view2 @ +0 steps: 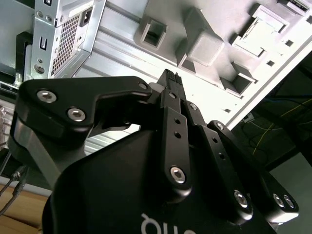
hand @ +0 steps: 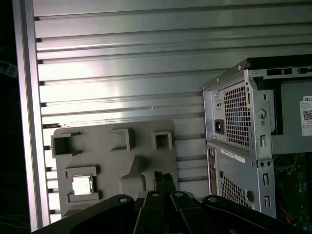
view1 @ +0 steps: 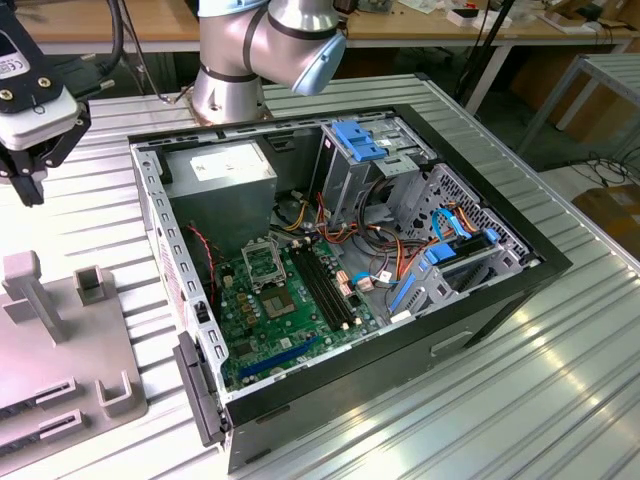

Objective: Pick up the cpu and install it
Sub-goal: 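Reach for the cpu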

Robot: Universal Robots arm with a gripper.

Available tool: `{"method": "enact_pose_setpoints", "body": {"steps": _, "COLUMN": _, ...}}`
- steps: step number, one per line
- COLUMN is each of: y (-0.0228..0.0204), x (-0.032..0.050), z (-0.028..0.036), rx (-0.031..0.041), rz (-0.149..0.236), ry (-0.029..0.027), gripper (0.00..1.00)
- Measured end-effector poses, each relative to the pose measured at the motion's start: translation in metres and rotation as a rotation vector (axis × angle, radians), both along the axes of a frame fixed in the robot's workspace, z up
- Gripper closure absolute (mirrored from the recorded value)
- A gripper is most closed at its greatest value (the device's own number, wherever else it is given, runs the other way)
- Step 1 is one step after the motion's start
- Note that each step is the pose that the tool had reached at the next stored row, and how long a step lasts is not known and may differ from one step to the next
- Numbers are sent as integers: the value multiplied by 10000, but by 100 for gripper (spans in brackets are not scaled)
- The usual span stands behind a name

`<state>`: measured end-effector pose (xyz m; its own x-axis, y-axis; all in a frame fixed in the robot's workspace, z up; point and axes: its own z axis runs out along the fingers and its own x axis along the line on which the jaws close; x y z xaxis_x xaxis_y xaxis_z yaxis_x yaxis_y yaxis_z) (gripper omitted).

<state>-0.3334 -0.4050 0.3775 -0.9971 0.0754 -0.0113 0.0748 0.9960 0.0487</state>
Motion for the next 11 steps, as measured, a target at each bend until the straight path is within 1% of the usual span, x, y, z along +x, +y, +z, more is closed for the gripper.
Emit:
{"method": "enact_pose_setpoints", "body": {"steps": 1, "y": 0, "x": -7, "z": 0, "rx": 0, "rz": 1, "ry": 0, "gripper": 89}}
{"method": "enact_pose_setpoints", "body": {"steps": 2, "y": 0, "x": -122, "z": -1, "rx": 0, "rz": 1, "ry": 0, "gripper": 89}}
{"method": "enact_pose_setpoints", "body": {"steps": 3, "y": -30, "x": -247, "z": -2, "rx": 1, "rz": 2, "ry": 0, "gripper": 89}}
{"method": "enact_pose_setpoints", "body": {"steps": 4, "y": -110, "x": -379, "z": -5, "rx": 0, "rz": 1, "ry": 0, "gripper": 89}}
{"method": "enact_pose_setpoints", "body": {"steps": 11, "y": -110, "x": -442, "z": -10, "rx": -7, "rz": 2, "ry": -1, "gripper": 89}}
